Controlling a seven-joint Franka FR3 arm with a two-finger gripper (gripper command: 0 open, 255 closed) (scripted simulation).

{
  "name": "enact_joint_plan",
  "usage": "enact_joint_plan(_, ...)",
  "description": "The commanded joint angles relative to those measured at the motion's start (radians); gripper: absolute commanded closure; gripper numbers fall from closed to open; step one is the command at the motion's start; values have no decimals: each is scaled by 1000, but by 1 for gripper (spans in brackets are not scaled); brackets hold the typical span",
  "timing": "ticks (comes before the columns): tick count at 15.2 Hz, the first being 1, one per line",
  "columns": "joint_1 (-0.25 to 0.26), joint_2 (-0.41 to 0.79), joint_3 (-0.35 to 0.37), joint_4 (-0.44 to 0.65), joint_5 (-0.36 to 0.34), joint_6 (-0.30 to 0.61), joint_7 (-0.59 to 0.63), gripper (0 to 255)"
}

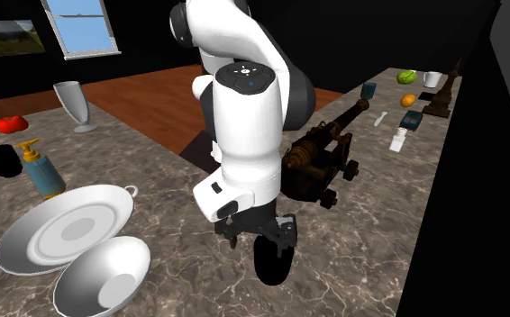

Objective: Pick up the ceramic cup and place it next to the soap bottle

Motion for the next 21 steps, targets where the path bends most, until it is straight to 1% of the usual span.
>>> enact_joint_plan(1,0,0,0,-1,0,1,0,0)
enact_joint_plan(4,0,0,0,-1,0,1,0,0)
enact_joint_plan(5,0,0,0,-1,0,1,0,255)
enact_joint_plan(14,0,0,0,-1,0,1,0,255)
enact_joint_plan(21,-1,-31,5,49,9,-78,-3,255)
